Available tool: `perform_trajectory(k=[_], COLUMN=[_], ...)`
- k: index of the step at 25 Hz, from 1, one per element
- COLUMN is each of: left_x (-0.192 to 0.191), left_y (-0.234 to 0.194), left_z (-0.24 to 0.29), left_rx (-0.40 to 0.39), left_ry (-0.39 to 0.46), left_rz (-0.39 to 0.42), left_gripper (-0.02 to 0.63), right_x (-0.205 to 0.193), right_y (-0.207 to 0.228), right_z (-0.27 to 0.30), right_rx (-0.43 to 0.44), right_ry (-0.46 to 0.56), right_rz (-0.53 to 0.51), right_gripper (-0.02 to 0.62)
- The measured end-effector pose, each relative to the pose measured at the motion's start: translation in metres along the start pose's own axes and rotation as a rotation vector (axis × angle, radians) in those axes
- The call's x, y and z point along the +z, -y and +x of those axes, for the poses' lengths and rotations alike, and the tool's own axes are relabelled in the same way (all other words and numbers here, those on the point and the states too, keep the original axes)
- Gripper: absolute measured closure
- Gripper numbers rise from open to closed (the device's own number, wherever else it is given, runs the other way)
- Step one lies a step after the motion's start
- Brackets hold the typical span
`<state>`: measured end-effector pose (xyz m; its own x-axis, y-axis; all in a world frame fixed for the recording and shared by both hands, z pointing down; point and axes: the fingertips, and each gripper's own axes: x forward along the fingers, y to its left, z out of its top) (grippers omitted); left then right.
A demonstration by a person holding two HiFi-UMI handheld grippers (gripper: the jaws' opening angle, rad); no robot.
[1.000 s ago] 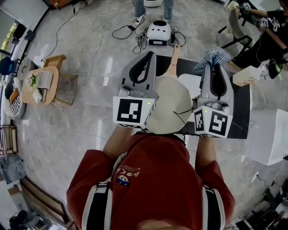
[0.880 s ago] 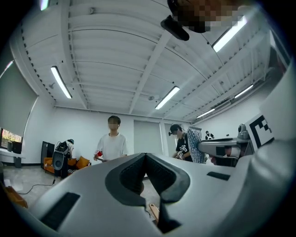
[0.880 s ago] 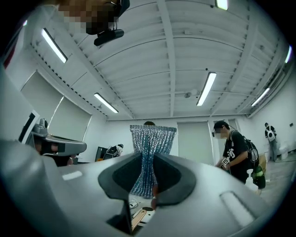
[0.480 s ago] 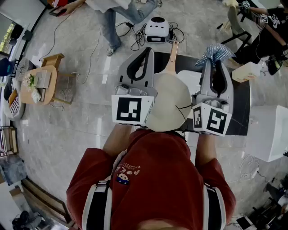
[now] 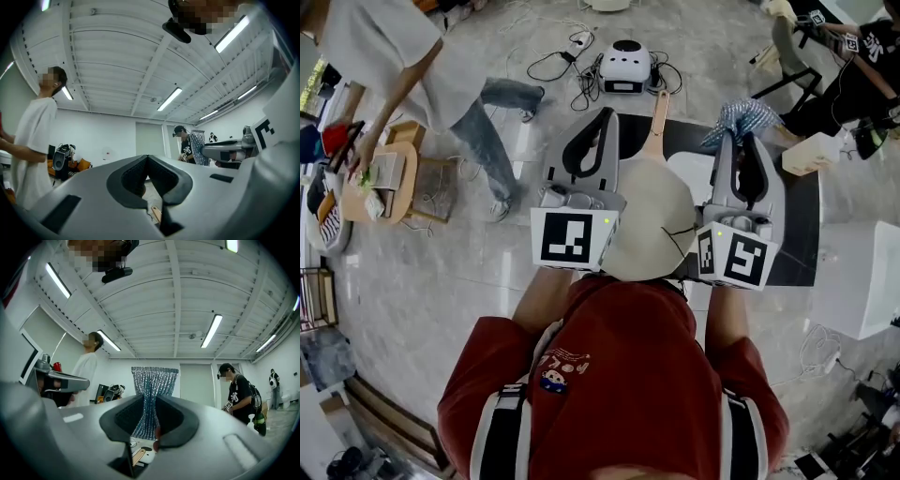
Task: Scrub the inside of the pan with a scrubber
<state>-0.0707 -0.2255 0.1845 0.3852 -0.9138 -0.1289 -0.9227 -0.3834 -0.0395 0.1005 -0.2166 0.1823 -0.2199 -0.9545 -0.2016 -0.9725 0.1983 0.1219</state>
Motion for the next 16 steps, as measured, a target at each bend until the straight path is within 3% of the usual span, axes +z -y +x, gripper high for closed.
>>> perform_trajectory(k=[16], left_x=[0.0008], left_y=[0.0043], left_z=[-0.0036], left_rx=[-0.006], left_ry=[-0.016], left_rz=[-0.010], left_gripper=[0.601], right_x=[-0.0012], right_y=[-0.0024], right_z=[-0.0023], right_rx=[0.021], right_ry=[-0.015], right_rz=[-0.020], right_gripper=[0.497])
